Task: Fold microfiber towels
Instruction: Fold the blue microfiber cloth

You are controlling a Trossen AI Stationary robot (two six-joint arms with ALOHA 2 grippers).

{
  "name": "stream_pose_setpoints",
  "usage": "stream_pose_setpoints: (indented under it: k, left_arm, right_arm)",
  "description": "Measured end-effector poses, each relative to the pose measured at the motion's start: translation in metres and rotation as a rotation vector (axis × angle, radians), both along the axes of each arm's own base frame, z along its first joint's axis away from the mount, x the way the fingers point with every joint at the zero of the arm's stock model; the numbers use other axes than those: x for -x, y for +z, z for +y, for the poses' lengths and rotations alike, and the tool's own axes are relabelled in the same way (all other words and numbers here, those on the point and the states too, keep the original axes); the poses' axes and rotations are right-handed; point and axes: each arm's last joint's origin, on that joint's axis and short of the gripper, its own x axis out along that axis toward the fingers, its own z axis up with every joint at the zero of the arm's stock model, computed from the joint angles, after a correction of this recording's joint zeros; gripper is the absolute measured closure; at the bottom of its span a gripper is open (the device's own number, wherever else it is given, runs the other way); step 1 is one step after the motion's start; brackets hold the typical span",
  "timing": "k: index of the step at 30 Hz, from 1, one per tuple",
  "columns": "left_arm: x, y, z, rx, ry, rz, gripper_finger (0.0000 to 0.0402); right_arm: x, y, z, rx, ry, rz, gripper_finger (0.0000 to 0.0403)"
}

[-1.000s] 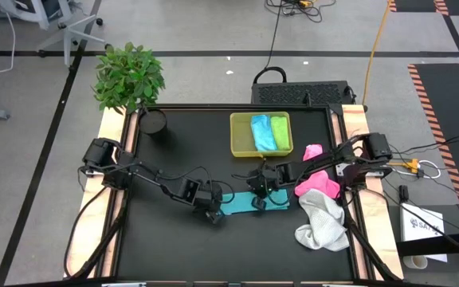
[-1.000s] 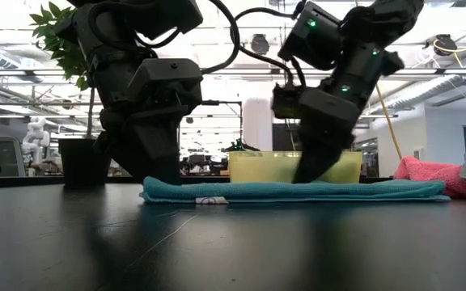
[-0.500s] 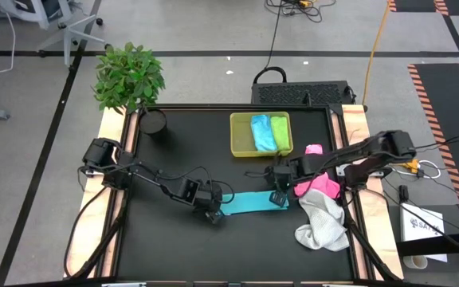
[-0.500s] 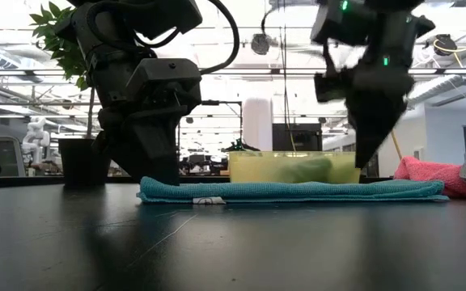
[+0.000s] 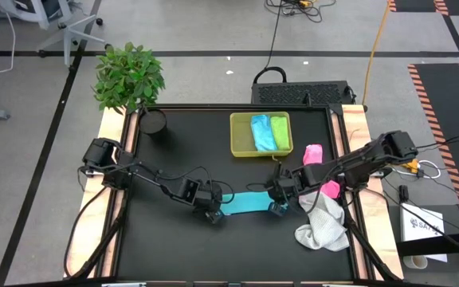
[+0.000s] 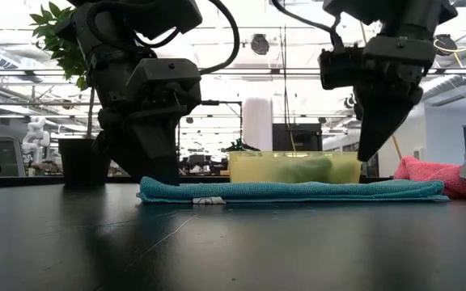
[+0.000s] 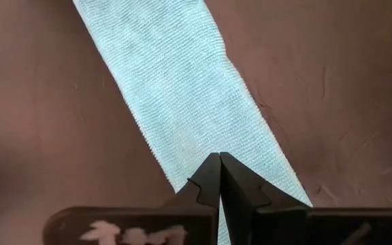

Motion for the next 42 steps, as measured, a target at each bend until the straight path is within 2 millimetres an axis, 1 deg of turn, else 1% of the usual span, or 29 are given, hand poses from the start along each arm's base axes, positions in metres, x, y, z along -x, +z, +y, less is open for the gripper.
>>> stream_pose_setpoints:
  k: [9, 13, 15, 21, 23, 25, 28, 36, 39, 42]
  left_arm:
    - [-0.002, 0.0, 0.008, 0.002, 0.023, 0.006, 0.0225]
    - [-0.001, 0.0, 0.011, 0.0, 0.021, 0.018, 0.0225]
    - [-0.001, 0.0, 0.013, -0.006, 0.018, 0.025, 0.0225]
    - [-0.003, -0.001, 0.026, -0.017, 0.03, 0.037, 0.0225]
    - [-0.004, -0.001, 0.031, -0.017, 0.042, 0.038, 0.0225]
    - [-0.004, -0.001, 0.033, -0.014, 0.047, 0.039, 0.0225]
    - [-0.004, -0.001, 0.034, -0.009, 0.046, 0.04, 0.0225]
    - [-0.004, -0.001, 0.034, -0.009, 0.046, 0.04, 0.0225]
    - [-0.004, -0.001, 0.034, -0.009, 0.046, 0.04, 0.0225]
    - [-0.004, -0.001, 0.034, -0.009, 0.046, 0.04, 0.0225]
  right_arm:
    - [0.007, -0.023, -0.002, -0.012, -0.035, -0.011, 0.0403]
    - [0.009, -0.028, -0.01, 0.06, -0.058, -0.01, 0.0403]
    - [0.008, -0.028, -0.017, 0.098, -0.079, -0.011, 0.0403]
    - [0.003, -0.027, -0.036, 0.131, -0.084, -0.034, 0.0403]
    - [0.001, -0.025, -0.04, 0.115, -0.093, -0.056, 0.0403]
    - [-0.001, -0.02, -0.042, 0.056, -0.103, -0.1, 0.0403]
    - [-0.002, -0.015, -0.033, -0.014, -0.091, -0.14, 0.0403]
    - [0.009, -0.017, 0.005, -0.065, -0.065, -0.085, 0.0403]
    - [0.013, -0.018, 0.012, -0.047, -0.072, -0.063, 0.0403]
    - [0.016, -0.019, 0.013, -0.013, -0.072, -0.046, 0.0403]
